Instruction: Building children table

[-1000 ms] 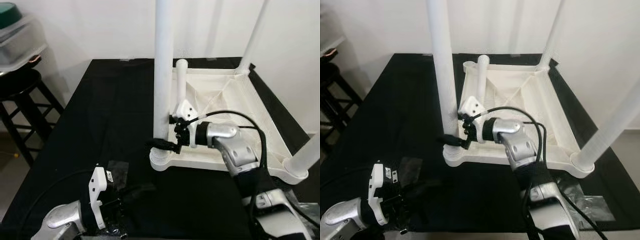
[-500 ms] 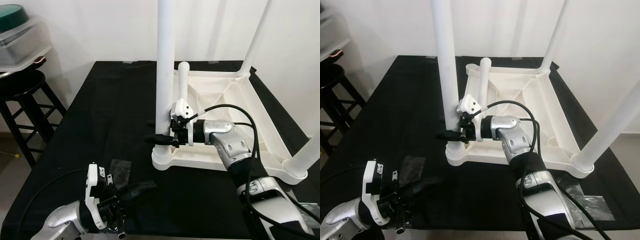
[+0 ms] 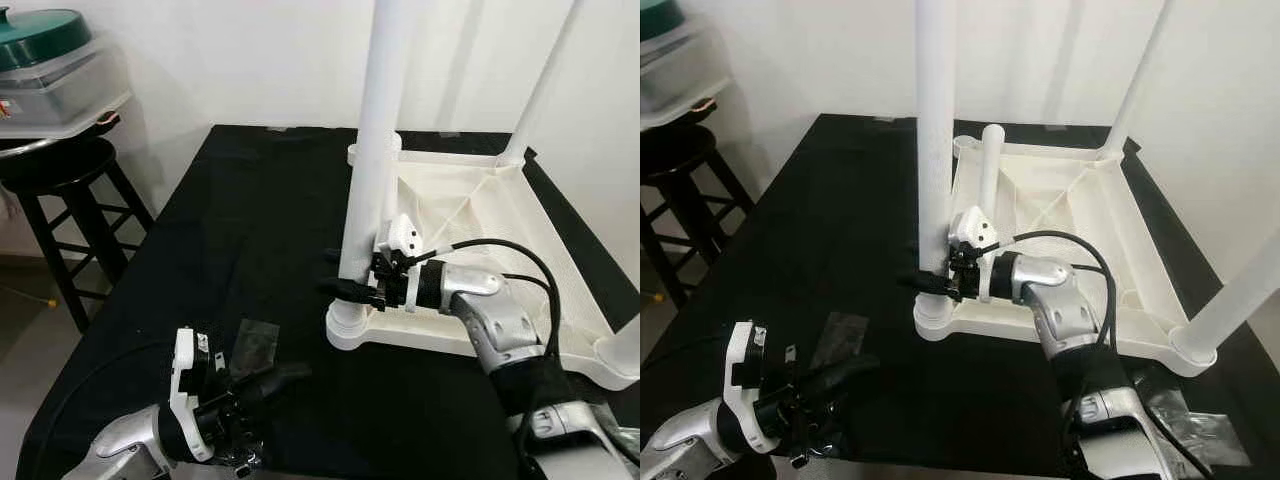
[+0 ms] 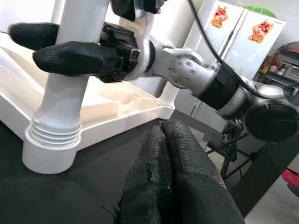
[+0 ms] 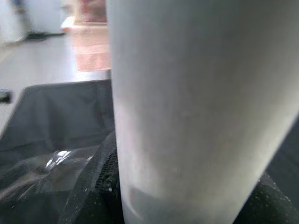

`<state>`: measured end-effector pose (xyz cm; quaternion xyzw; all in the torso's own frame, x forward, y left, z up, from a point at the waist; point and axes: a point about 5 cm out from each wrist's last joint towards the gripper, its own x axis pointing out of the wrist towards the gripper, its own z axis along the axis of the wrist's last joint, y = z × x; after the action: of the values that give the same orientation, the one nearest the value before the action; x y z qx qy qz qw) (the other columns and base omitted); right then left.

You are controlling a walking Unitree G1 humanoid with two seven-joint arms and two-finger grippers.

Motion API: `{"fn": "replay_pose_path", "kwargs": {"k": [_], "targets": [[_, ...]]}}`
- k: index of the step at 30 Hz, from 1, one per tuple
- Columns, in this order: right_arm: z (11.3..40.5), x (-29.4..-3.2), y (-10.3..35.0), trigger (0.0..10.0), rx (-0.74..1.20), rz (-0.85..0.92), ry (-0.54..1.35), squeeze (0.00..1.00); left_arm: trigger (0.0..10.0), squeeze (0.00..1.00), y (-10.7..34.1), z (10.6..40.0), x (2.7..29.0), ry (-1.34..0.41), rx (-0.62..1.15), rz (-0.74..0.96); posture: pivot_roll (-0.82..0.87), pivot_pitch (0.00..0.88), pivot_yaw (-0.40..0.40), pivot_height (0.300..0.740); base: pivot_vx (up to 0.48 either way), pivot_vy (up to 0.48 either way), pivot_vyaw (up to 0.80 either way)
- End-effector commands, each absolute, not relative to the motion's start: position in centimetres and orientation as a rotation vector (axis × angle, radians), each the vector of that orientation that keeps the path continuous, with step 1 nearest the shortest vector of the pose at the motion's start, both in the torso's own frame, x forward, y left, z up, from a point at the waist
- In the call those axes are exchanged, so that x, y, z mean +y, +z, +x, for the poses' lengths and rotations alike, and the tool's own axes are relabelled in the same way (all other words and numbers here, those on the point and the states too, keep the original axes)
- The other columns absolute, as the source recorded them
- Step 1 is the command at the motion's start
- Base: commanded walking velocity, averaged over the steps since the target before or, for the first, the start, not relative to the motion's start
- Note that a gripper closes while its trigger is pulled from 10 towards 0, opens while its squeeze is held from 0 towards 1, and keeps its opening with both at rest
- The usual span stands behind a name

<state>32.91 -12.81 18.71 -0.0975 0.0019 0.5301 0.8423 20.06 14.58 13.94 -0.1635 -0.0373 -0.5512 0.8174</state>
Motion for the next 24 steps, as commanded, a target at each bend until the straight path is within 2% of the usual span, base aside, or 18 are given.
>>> {"fn": "replay_pose_path", "kwargs": {"k": [1,2,3,4,6,14,15,17,18,22,23,24], "targets": [[32.8,-13.8,17.4,0.0,0.090,-0.243,1.044,0.00,10.0,0.00,13.8,20.0,14.7,-1.165,-0.068,-0.354,-0.03,0.099,-0.037,0.740,0.000,0.000,0.00],[31.0,-11.8,15.1,0.0,0.162,-0.194,0.895,0.00,10.0,0.00,13.8,20.0,14.8,-1.160,-0.067,-0.347,-0.04,0.106,-0.031,0.740,0.000,0.000,0.00],[31.0,-11.8,15.1,0.0,0.162,-0.194,0.895,0.00,10.0,0.00,13.8,20.0,14.8,-1.160,-0.067,-0.347,-0.04,0.106,-0.031,0.740,0.000,0.000,0.00],[29.1,-10.1,13.7,0.0,0.202,-0.185,0.809,0.00,10.0,0.00,13.8,20.1,14.9,-1.157,-0.065,-0.343,-0.03,0.110,-0.026,0.740,0.000,0.000,0.00],[28.5,-9.4,13.7,0.0,0.194,-0.183,0.736,0.00,10.0,0.00,13.8,20.1,15.0,-1.155,-0.059,-0.337,-0.04,0.105,-0.012,0.740,0.000,0.000,0.00],[29.2,-8.9,14.0,0.0,0.199,-0.192,0.750,0.00,10.0,0.00,13.8,20.4,15.1,-1.138,-0.054,-0.346,-0.03,0.098,-0.016,0.740,0.000,0.000,0.00],[28.9,-8.4,14.4,10.0,0.201,-0.162,0.856,0.07,10.0,0.00,13.7,20.5,15.1,-1.134,-0.055,-0.347,-0.03,0.096,-0.016,0.740,0.000,0.000,0.00],[28.6,-8.1,14.7,10.0,0.203,-0.141,0.926,0.07,10.0,0.00,13.7,20.5,15.1,-1.134,-0.054,-0.346,-0.03,0.096,-0.016,0.740,0.000,0.000,0.00],[28.8,-8.0,15.4,10.0,0.179,-0.136,0.985,1.00,10.0,0.00,13.7,20.5,15.0,-1.137,-0.051,-0.345,-0.03,0.093,-0.012,0.740,0.000,0.000,0.00],[29.3,-8.2,17.9,10.0,0.078,-0.193,1.124,1.00,10.0,0.00,13.6,20.7,15.0,-1.144,-0.045,-0.341,-0.03,0.087,-0.011,0.740,0.000,0.000,0.00],[29.7,-8.5,18.8,10.0,0.047,-0.202,1.216,1.00,10.0,0.00,13.5,20.7,14.9,-1.147,-0.043,-0.338,-0.03,0.085,-0.012,0.740,0.000,0.000,0.00],[29.7,-8.5,18.8,10.0,0.047,-0.202,1.216,1.00,10.0,0.00,13.5,20.7,14.9,-1.147,-0.043,-0.338,-0.03,0.085,-0.012,0.740,0.000,0.000,0.00]]}}
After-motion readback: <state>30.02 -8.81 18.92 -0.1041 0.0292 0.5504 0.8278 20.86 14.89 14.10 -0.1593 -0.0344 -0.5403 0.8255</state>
